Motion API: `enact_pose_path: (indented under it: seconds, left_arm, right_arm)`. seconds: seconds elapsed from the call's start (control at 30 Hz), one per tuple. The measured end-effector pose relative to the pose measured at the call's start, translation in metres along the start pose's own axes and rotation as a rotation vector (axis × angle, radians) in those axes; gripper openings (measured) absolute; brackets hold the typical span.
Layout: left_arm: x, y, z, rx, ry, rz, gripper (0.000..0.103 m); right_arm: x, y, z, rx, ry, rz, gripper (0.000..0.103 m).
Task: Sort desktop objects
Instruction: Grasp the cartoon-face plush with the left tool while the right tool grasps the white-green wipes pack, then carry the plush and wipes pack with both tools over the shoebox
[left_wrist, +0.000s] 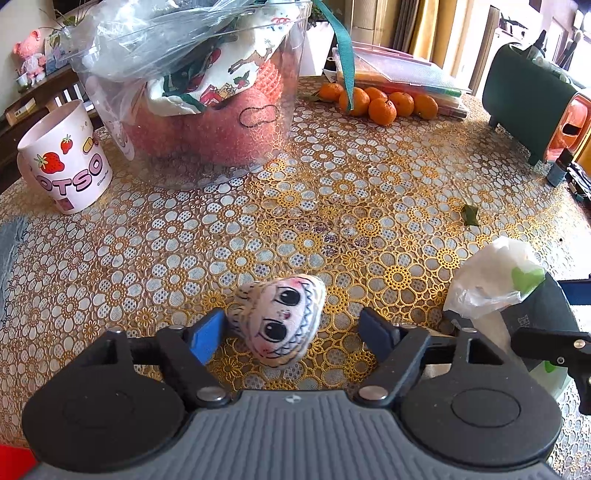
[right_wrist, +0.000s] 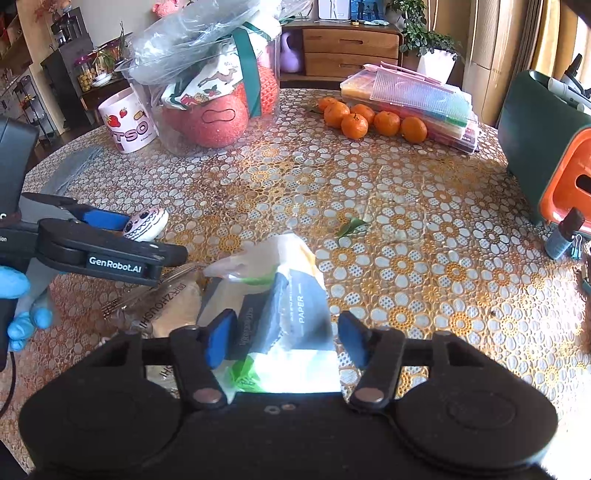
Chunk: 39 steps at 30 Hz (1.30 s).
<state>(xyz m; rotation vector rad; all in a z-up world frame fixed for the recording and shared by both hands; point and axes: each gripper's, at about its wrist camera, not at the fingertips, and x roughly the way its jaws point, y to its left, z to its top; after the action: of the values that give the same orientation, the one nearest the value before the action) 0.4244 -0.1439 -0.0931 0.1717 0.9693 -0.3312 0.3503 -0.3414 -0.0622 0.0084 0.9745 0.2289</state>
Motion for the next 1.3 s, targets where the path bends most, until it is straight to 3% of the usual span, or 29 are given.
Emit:
enact_pose_path:
  seconds: [0.1, 0.2, 0.33, 0.5, 0.7, 1.3]
  left_arm:
    - [-0.002, 0.000, 0.000, -0.011, -0.004, 0.007, 0.054]
    - [-0.004, 0.003, -0.001, -0.026, -0.004, 0.000, 0.051]
    - [-0.010, 0.000, -0.003, -0.011, -0.012, 0.015, 0.049]
    - [-0.024, -0.005, -0.005, 0.000, -0.018, 0.015, 0.049]
    - [-0.047, -0.009, -0.009, 0.014, -0.026, 0.005, 0.049]
    - [-0.128, -0.018, -0.023, 0.056, -0.072, -0.047, 0.048]
  right_arm:
    - [-0.001, 0.003, 0.000, -0.006, -0.003, 0.001, 0.052]
    - [-0.002, 0.003, 0.000, -0.005, -0.007, -0.002, 0.049]
    - [-0.005, 0.005, 0.000, -0.005, -0.014, -0.013, 0.040]
    - [-0.011, 0.006, 0.002, -0.005, -0.032, -0.025, 0.020]
    - [-0.017, 0.014, 0.003, -0.031, -0.047, -0.068, 0.004]
    - [-0.079, 0.025, 0.000, -0.019, -0.113, -0.091, 0.000]
